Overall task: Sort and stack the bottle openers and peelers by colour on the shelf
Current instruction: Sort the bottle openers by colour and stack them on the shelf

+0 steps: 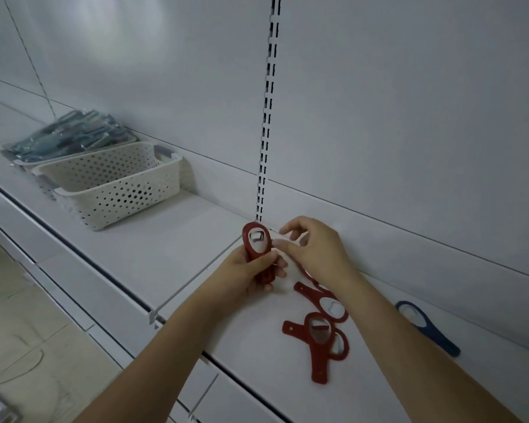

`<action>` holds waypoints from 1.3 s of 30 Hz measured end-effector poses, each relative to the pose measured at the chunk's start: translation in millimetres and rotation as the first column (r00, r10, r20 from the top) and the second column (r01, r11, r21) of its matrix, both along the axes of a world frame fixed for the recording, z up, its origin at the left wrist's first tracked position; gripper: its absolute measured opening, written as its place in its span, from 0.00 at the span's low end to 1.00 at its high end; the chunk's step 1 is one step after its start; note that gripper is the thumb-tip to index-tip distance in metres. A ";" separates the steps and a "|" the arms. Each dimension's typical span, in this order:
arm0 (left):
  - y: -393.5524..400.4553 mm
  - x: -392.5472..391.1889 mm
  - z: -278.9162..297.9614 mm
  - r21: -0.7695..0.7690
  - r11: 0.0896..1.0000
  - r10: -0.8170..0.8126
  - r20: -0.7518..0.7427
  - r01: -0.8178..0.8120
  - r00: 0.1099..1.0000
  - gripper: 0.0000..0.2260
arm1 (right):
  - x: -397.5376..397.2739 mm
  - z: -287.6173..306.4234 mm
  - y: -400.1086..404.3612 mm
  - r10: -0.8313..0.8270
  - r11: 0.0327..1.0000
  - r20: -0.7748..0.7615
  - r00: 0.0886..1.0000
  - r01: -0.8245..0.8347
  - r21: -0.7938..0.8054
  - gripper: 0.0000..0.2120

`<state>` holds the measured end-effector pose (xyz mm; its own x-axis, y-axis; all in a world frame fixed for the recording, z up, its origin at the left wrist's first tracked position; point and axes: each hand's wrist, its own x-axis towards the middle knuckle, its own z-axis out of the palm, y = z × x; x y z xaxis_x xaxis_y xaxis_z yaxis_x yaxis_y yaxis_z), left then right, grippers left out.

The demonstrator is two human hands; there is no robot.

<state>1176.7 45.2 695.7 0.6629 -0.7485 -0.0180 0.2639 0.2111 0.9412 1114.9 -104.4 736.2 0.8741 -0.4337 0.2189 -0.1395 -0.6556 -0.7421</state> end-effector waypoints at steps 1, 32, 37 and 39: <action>0.0 1.7 -1.6 -0.006 0.999 0.038 -0.025 -0.038 0.999 0.06 | -5.1 1.9 -3.8 -0.027 0.999 0.035 0.999 0.028 -0.026 0.08; -4.8 3.7 -9.9 0.000 0.995 0.100 0.056 -0.100 0.993 0.10 | -85.7 -4.7 -19.1 -0.126 0.992 -0.211 0.969 0.121 -0.035 0.06; -5.4 -4.4 -7.7 0.049 0.998 0.010 0.283 -0.025 0.959 0.12 | -61.7 21.1 -24.1 -0.185 0.982 0.033 0.982 0.186 -0.035 0.04; -5.7 -4.9 -9.5 0.074 0.997 0.010 0.311 -0.034 0.950 0.13 | -45.6 25.4 -18.5 -0.139 0.990 0.028 0.990 0.140 -0.016 0.05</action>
